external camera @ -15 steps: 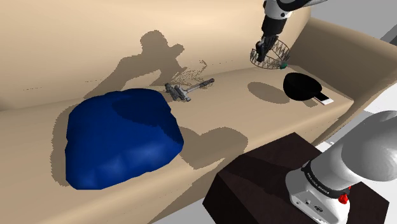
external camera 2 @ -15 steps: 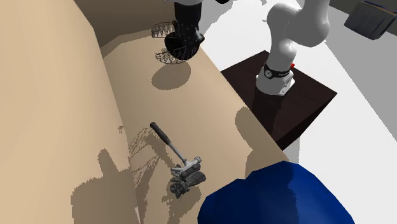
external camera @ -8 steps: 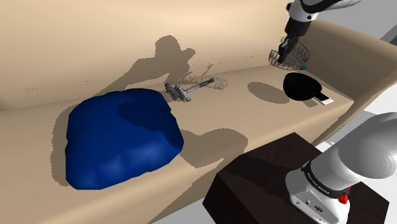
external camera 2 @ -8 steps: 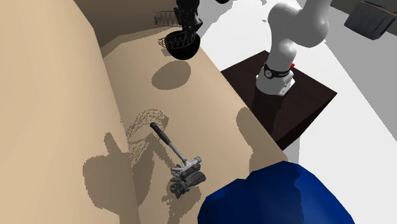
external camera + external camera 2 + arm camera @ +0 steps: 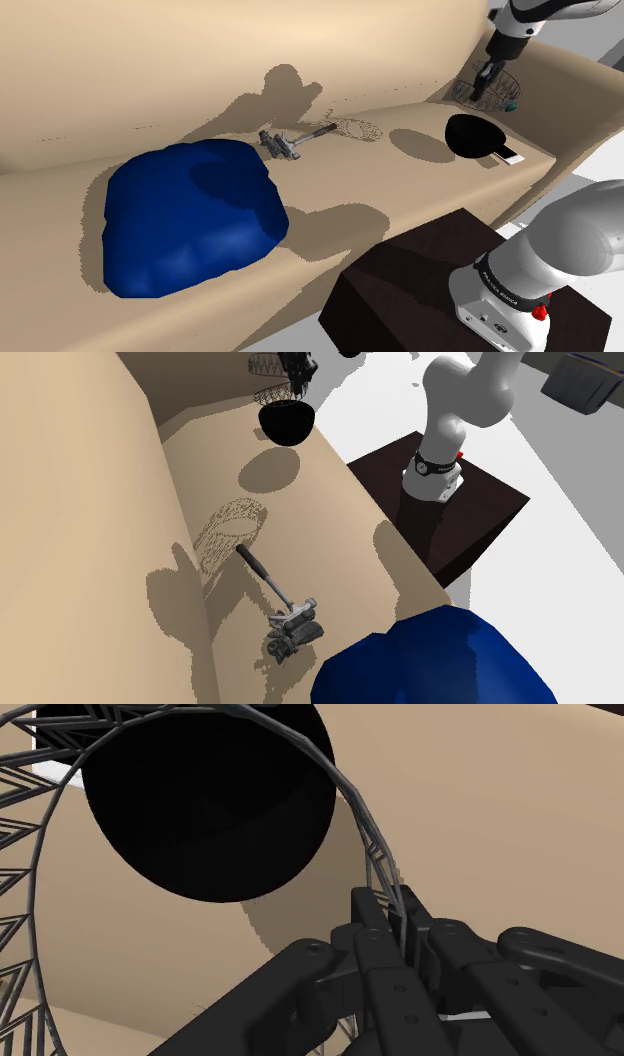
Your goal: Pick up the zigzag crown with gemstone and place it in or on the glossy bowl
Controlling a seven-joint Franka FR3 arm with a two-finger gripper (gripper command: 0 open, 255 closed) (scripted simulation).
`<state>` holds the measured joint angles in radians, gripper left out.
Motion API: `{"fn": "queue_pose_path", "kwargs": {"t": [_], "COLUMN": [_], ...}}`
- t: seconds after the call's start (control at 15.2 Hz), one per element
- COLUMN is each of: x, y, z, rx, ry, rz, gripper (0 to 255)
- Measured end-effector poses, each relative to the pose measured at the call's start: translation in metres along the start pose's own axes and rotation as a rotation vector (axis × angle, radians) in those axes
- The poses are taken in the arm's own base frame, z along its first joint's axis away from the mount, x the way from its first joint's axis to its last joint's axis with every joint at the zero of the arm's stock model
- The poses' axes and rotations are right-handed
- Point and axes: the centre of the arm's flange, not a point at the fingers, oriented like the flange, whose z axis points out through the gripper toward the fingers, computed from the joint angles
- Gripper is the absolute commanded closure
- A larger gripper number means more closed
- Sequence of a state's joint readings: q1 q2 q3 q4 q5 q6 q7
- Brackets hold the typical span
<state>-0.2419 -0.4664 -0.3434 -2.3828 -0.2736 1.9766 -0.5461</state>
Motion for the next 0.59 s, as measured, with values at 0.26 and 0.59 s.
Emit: {"fn": "queue_pose_path", "kwargs": {"t": [0.26, 0.59], "x": [-0.027, -0.031], "y": [0.031, 0.035], "z": [0.007, 0.032], "rx": [0.000, 0.000], "ry": [0.001, 0.000], "rz": [0.000, -0.001], "gripper": [255, 255]}}
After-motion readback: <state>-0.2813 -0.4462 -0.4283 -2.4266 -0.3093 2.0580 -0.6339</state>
